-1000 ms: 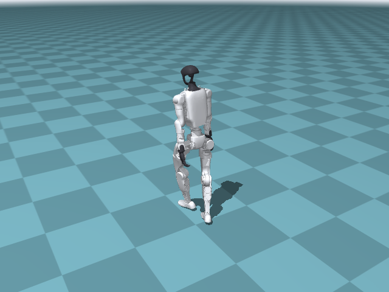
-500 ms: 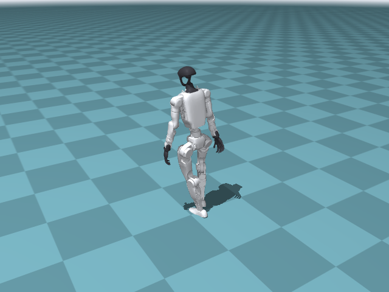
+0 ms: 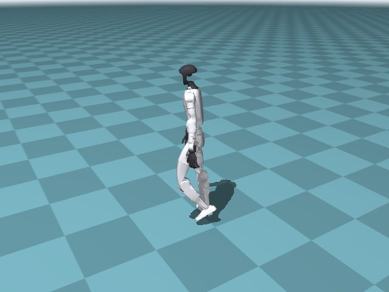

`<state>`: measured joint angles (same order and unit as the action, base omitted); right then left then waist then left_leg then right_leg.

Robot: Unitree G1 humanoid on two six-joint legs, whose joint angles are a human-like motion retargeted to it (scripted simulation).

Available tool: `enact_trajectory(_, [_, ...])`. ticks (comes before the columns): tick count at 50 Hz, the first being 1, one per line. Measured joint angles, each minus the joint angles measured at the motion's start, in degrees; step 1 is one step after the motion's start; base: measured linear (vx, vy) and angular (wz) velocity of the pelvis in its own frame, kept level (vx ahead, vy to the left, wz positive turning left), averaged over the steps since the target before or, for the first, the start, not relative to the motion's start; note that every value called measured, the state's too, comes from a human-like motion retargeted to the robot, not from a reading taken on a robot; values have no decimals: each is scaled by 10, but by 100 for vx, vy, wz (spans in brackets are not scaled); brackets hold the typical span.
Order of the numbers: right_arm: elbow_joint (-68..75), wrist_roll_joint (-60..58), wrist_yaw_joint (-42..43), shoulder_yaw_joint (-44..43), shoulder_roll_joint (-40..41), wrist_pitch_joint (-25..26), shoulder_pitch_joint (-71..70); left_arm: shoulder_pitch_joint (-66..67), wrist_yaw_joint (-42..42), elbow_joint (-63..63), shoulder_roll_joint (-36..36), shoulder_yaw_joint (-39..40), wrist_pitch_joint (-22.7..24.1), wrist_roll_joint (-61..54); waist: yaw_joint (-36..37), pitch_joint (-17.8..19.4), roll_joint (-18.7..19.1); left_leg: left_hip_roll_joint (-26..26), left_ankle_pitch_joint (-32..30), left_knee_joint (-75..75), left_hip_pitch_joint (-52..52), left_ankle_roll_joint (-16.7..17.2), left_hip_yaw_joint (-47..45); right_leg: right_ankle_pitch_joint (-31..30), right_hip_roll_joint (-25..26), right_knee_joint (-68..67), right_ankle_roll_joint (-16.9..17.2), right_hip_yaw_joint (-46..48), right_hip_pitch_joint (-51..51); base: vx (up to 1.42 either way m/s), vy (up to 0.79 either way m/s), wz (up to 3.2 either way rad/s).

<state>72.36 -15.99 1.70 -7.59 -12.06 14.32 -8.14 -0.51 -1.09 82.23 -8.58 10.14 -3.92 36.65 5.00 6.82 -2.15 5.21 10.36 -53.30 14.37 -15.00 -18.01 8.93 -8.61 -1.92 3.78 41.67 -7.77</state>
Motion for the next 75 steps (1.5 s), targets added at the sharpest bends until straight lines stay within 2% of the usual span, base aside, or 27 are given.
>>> enact_trajectory(3, [-9,18,4,-24,-15,-7,6,0,-3,-8,22,8,-1,-7,13,-12,7,-83,-56,119,45,0,-43,-24,-23,19,43,67,-17,10,50,201])
enact_trajectory(5, [-12,40,-13,-37,-19,-21,17,-1,1,-6,33,18,-4,-15,15,-18,15,-139,-116,228,62,43,-16,-25,-8,27,66,104,-34,21,21,227])
enact_trajectory(8, [-8,60,-39,-53,-15,-35,38,-5,9,8,42,24,-11,-29,28,-14,33,-174,-157,366,58,64,11,-21,36,35,101,135,-71,34,0,159])
enact_trajectory(10, [6,61,-43,-57,-11,-47,49,-6,11,19,46,26,-16,-32,40,-15,37,-168,-181,424,52,56,-48,-21,61,33,112,137,-77,27,-10,102])
enact_trajectory(13, [40,57,-28,-45,-3,-117,60,-10,20,42,42,31,-20,-21,54,-30,17,-141,-132,398,78,4,-116,-47,78,19,112,117,-44,22,-25,43])
enact_trajectory(15, [55,60,1,-25,10,-141,79,-15,23,66,38,32,-27,-13,80,-33,16,-163,-138,361,133,19,44,-87,89,-8,112,118,-36,28,-19,-31])
enact_trajectory(18, [83,22,37,-18,24,-149,110,-4,26,87,43,29,-41,7,73,-41,18,-134,-74,352,60,1,7,-181,68,-87,112,144,-81,101,10,114])
enact_trajectory(20, [100,-14,74,-15,30,-149,124,5,27,86,46,24,-39,13,37,-34,44,-140,-58,361,5,0,98,-239,73,-176,50,111,-86,95,3,200])
enact_trajectory(22, [116,-41,109,0,28,-149,128,8,26,76,51,26,-46,16,15,-26,66,-114,-47,369,-35,0,117,-230,71,-296,3,57,-43,76,5,105])
enact_trajectory(27, [141,-45,82,12,20,-136,124,-21,30,39,44,0,-103,30,-26,-16,65,-114,-42,404,-96,0,167,-110,18,-450,25,-43,119,49,-7,113])
enact_trajectory(33, [133,-55,78,11,18,-137,124,-66,58,-21,21,-37,-100,35,-62,-13,30,-140,-26,419,-143,0,245,-41,-36,-246,-44,-96,231,54,-22,137])
enact_trajectory(37, [131,-70,80,19,20,-137,121,-83,51,-57,8,-49,-90,19,-76,3,-7,-157,-1,404,-190,0,286,-42,-16,-118,-11,-261,261,61,-41,145])
enact_trajectory(38, [130,-73,81,22,20,-137,123,-82,47,-62,7,-51,-89,15,-75,4,-12,-155,5,396,-202,0,290,-68,-19,-104,-1,-255,254,64,-40,115])
enact_trajectory(42, [117,-96,84,34,27,-126,118,-65,32,-65,9,-25,-86,4,-50,-7,-18,-128,-28,329,-216,0,281,-30,10,-149,-99,-210,221,77,-56,65])
enact_trajectory(44, [102,-106,84,25,31,-117,106,-52,22,-56,18,-10,-88,2,-45,1,-17,-113,-91,230,-187,0,271,-7,13,-156,-101,-221,187,55,-47,88])
enact_trajectory(48, [41,-100,92,38,36,-144,98,-28,20,-24,30,7,-98,-5,-46,-2,0,-66,-194,-19,-69,0,258,27,44,-85,-112,-128,77,68,-41,113])
enact_trajectory(52, [3,-116,96,48,29,-153,76,-9,30,-9,31,8,-104,13,-25,-6,5,-1,-74,-159,22,0,180,58,75,-35,-111,-91,6,66,-31,83])
enact_trajectory(56, [-12,-119,88,49,22,-139,43,6,32,3,40,22,-109,28,19,-12,24,11,-76,-109,64,0,35,59,90,11,-76,-65,-45,38,38,33])
enact_trajectory(59, [-20,-107,67,46,8,-124,29,11,40,18,58,26,-116,29,28,-20,18,-105,-140,102,76,12,-30,48,54,23,-33,-29,-58,33,60,135])
enact_trajectory(60, [-21,-107,61,42,3,-119,25,12,45,22,62,26,-118,29,26,-22,20,-147,-165,190,75,30,-25,48,53,26,-21,-10,-64,39,26,137])
enact_trajectory(63, [-17,-118,48,38,2,-100,10,13,62,30,61,31,-124,30,44,-10,56,-162,-204,392,46,155,-13,65,117,35,-7,7,-104,40,-5,50])
enact_trajectory(65, [-7,-122,36,39,4,-84,5,17,74,35,60,33,-124,34,51,-6,67,-168,-231,459,42,174,-2,71,141,35,10,12,-127,38,-11,27])
enact_trajectory(67, [6,-127,19,41,7,-74,10,24,83,39,59,35,-124,41,51,-10,60,-177,-253,474,41,135,-14,67,143,26,33,0,-137,71,-8,38])
enact_trajectory(68, [13,-130,9,43,9,-73,16,29,86,41,58,37,-125,45,50,-14,51,-181,-266,468,41,90,-32,59,139,19,46,-6,-139,67,-10,21])
enact_trajectory(70, [30,-143,-7,46,12,-79,36,42,86,48,56,45,-128,51,57,-25,31,-190,-235,449,45,51,-4,24,129,0,73,-30,-142,83,-6,-16])
enact_trajectory(72, [53,-149,2,51,17,-84,57,47,83,58,53,56,-131,49,60,-32,15,-199,-206,420,54,47,75,-45,118,-31,90,-24,-145,86,-6,-16])
enact_trajectory(75, [89,-142,13,55,18,-91,90,48,89,62,51,60,-136,39,47,-34,24,-160,-171,432,-6,25,39,-174,123,-120,61,-23,-131,67,-10,33])
